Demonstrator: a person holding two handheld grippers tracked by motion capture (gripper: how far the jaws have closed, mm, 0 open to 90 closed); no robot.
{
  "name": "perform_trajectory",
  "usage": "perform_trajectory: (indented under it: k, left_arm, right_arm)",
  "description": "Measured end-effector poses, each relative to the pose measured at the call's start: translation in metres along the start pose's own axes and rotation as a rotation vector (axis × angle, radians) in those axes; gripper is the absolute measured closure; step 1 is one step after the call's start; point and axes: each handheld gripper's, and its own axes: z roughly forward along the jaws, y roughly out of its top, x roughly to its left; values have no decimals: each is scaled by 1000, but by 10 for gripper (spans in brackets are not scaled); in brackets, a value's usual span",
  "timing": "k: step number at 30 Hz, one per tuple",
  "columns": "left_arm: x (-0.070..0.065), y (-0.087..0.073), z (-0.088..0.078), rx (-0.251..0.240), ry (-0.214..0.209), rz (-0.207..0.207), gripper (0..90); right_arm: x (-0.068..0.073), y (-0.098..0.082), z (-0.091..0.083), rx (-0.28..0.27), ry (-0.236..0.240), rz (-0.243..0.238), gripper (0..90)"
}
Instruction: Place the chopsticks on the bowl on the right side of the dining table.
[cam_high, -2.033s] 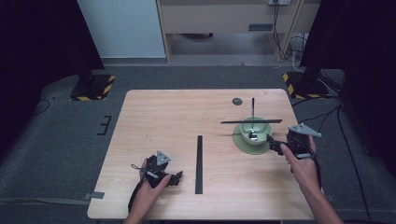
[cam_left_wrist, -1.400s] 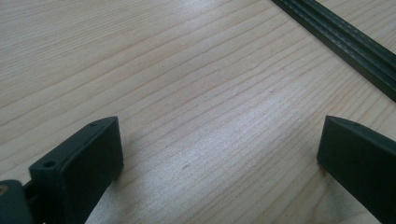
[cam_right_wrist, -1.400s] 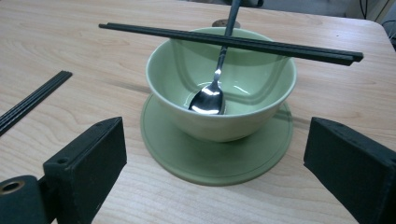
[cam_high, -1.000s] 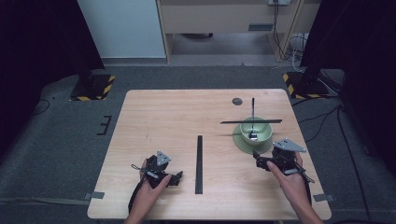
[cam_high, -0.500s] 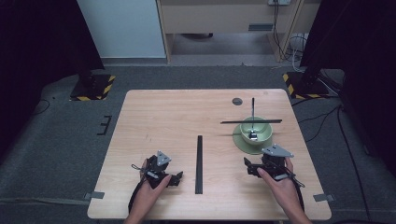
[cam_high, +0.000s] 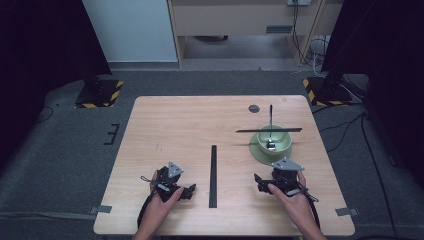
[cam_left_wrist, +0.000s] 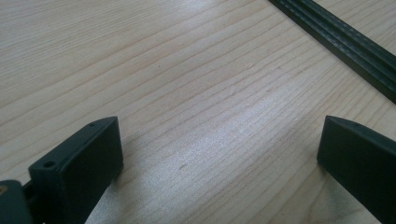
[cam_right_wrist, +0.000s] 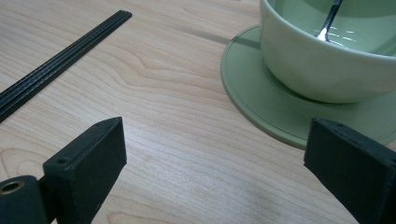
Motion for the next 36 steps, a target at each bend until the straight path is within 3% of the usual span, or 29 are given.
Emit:
perform_trajectory:
  k: [8, 25, 26, 28, 36]
  left_arm:
    - [0, 0, 0, -1, 0, -2, 0]
    - [0, 0, 0, 0, 0, 0, 0]
    - [0, 0, 0, -1, 0, -2, 0]
    - [0, 0, 0, -1, 0, -2, 0]
    - [0, 0, 0, -2, -2, -1, 0]
  right_arm:
    - [5, -2, 8, 23, 3, -18, 53]
    - [12, -10, 33, 89, -60, -26, 54]
    - [13, -11, 35, 100, -64, -19, 47]
    - [12, -10, 39, 132, -26, 24, 11]
    - [17, -11, 38, 133, -72, 53, 3]
